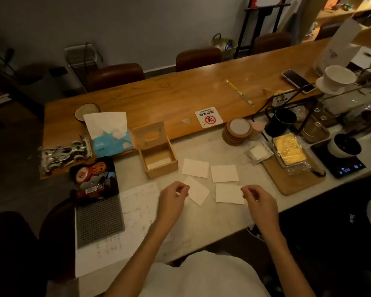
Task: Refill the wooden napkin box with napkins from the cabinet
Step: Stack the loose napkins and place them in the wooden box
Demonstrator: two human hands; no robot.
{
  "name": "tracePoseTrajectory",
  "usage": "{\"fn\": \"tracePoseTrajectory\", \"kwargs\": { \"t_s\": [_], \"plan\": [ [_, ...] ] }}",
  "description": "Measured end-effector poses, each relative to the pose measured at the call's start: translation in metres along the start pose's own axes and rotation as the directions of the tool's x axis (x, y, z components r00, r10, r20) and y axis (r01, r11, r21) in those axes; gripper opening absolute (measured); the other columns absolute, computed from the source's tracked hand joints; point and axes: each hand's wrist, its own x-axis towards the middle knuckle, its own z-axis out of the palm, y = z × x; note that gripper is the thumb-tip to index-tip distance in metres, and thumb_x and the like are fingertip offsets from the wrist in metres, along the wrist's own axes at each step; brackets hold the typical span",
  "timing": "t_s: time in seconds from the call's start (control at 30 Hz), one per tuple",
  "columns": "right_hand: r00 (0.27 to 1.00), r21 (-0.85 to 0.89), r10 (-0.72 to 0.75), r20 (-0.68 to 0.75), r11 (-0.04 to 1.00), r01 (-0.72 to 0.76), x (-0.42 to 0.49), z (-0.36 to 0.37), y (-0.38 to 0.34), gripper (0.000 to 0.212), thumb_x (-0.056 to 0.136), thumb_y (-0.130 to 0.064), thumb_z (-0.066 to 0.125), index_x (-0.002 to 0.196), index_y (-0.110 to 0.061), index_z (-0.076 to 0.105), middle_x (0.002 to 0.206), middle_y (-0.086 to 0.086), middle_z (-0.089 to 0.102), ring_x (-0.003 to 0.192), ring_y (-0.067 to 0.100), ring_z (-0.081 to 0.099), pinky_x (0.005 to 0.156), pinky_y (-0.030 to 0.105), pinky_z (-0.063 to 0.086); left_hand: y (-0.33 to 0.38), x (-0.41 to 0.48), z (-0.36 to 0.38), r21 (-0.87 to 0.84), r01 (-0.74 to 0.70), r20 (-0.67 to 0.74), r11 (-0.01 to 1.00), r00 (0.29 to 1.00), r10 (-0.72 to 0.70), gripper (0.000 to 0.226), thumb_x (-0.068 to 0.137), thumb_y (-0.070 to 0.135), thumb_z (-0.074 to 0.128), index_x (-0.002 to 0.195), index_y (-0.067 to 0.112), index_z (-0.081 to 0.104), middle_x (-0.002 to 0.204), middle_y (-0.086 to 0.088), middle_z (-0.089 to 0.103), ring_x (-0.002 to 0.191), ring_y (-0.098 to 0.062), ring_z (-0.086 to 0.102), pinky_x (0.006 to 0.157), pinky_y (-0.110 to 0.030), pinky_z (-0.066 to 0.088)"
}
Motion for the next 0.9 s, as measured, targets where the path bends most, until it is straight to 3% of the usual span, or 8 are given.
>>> {"fn": "tracePoseTrajectory", "kwargs": {
  "t_s": [0.1,0.17,0.33,0.57,0.73,0.8,0.9],
  "plan": [
    [0.99,-0.088,0.08,0.117,0.994,-0.07,0.032,0.025,0.021,0.011,0.094,-0.027,0.06,0.1,-0.023,0.067,0.094,-0.007,0.068,0.09,0.013,0.065,0.073,0.023,0.048,0.0,0.023,0.059,-0.032,0.095,0.087,0.995,0.992,-0.092,0.015,0.094,0.022,0.057,0.095,0.012,0.069,0.086,-0.003,0.07,0.077,-0.016,0.065,0.075,-0.039,0.059],
    [0.988,-0.147,0.084,0.132,0.987,-0.064,0.045,0.039,0.033,0.01,0.094,-0.026,0.06,0.101,-0.022,0.066,0.095,-0.006,0.066,0.088,0.012,0.062,0.07,0.021,0.045,-0.002,0.033,0.094,0.018,0.147,0.121,0.989,0.982,-0.148,0.016,0.094,0.022,0.057,0.096,0.01,0.068,0.092,-0.007,0.071,0.08,-0.017,0.064,0.074,-0.034,0.057],
    [0.99,-0.285,0.022,0.141,0.958,0.019,0.065,0.037,0.06,0.02,0.091,-0.023,0.063,0.111,-0.022,0.062,0.109,-0.001,0.058,0.1,0.018,0.057,0.077,0.026,0.047,-0.003,0.043,0.134,0.095,0.148,0.063,0.984,0.986,-0.155,0.013,0.095,0.02,0.055,0.093,0.01,0.062,0.09,-0.005,0.065,0.081,-0.018,0.06,0.068,-0.026,0.044],
    [0.978,-0.329,0.082,0.191,0.944,-0.014,0.069,0.043,0.072,0.023,0.091,-0.017,0.063,0.113,-0.021,0.057,0.114,0.001,0.056,0.103,0.02,0.052,0.081,0.034,0.05,0.005,0.039,0.151,0.351,0.004,0.135,0.936,0.989,-0.055,0.024,0.098,0.014,0.048,0.12,0.008,0.043,0.112,-0.011,0.051,0.09,-0.024,0.056,0.067,-0.029,0.039],
    [0.968,-0.358,0.05,0.247,0.933,0.043,0.074,0.043,0.075,0.012,0.091,-0.017,0.06,0.101,-0.023,0.059,0.107,-0.001,0.057,0.097,0.019,0.053,0.078,0.032,0.05,0.014,0.043,0.153,0.362,-0.101,0.192,0.927,0.981,0.032,0.037,0.096,0.004,0.044,0.132,0.013,0.04,0.128,-0.016,0.041,0.111,-0.034,0.048,0.088,-0.04,0.046],
    [0.96,-0.244,-0.005,0.279,0.967,0.076,0.072,0.037,0.079,0.012,0.092,-0.015,0.059,0.093,-0.027,0.057,0.099,-0.006,0.059,0.09,0.014,0.057,0.074,0.027,0.051,0.012,0.048,0.156,0.461,-0.196,0.21,0.865,0.972,0.109,0.048,0.09,0.008,0.053,0.135,0.021,0.043,0.137,-0.011,0.036,0.119,-0.029,0.04,0.094,-0.036,0.043],
    [0.944,0.04,-0.021,0.328,0.999,0.008,0.066,0.018,0.076,0.013,0.091,-0.011,0.06,0.091,-0.024,0.056,0.091,-0.008,0.064,0.082,0.011,0.062,0.07,0.025,0.051,0.009,0.057,0.15,0.427,-0.282,0.21,0.859,0.955,0.209,0.027,0.089,0.018,0.059,0.115,0.021,0.066,0.131,-0.007,0.051,0.119,-0.028,0.043,0.095,-0.035,0.039]
  ]
}}
